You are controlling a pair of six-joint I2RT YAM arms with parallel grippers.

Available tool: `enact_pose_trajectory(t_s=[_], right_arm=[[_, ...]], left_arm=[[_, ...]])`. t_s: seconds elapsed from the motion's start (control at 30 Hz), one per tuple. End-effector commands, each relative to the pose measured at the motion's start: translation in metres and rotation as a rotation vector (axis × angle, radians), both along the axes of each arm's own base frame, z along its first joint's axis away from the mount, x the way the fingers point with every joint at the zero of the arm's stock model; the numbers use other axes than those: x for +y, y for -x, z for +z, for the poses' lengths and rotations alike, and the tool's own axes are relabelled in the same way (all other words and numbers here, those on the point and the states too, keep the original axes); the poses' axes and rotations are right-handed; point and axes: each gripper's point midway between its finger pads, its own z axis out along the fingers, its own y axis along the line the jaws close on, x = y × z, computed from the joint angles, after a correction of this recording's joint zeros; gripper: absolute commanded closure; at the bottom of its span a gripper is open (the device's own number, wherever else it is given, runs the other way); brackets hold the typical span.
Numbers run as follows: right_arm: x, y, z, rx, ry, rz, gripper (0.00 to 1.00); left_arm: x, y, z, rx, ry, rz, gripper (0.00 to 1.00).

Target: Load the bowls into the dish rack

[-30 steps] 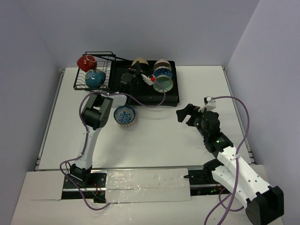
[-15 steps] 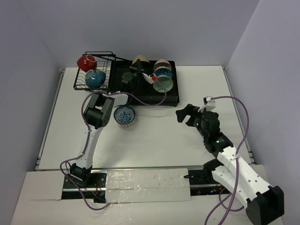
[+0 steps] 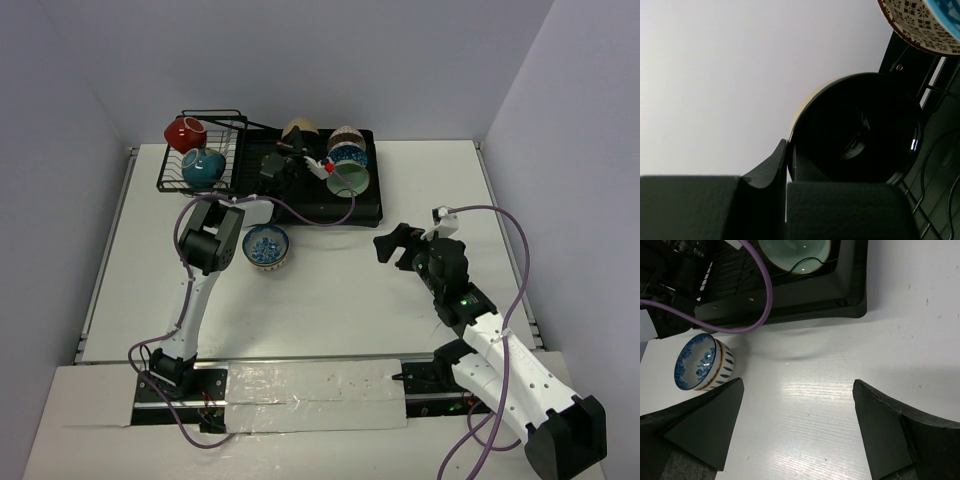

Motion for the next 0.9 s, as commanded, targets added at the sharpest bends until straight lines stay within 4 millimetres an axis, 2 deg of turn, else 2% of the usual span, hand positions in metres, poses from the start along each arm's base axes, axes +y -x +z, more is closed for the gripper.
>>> enact_pose_trajectory(t_s=[0.0, 0.4, 0.57, 0.87], right_arm=[[0.003, -0.001, 0.010, -0.048, -0.010, 0.013, 0.03], [0.003, 0.001, 0.014, -0.066, -0.014, 0.017, 0.03], [0.004, 0.001, 0.015, -0.068, -0.013, 0.018, 0.03], [0.004, 0.001, 0.015, -0.072, -0.018, 0.018, 0.03]], left_arm=[[-0.008, 0.009, 0.012, -0.088, -0.031, -0.026, 0.97], [-0.016, 0.011, -0.001, -0.018, -0.077, -0.048, 0.90], [-0.020, 0.011, -0.013, 0.030, -0.095, -0.066, 0.88], [-0.024, 0.015, -0.013, 0.045, -0.091, -0.096, 0.83]])
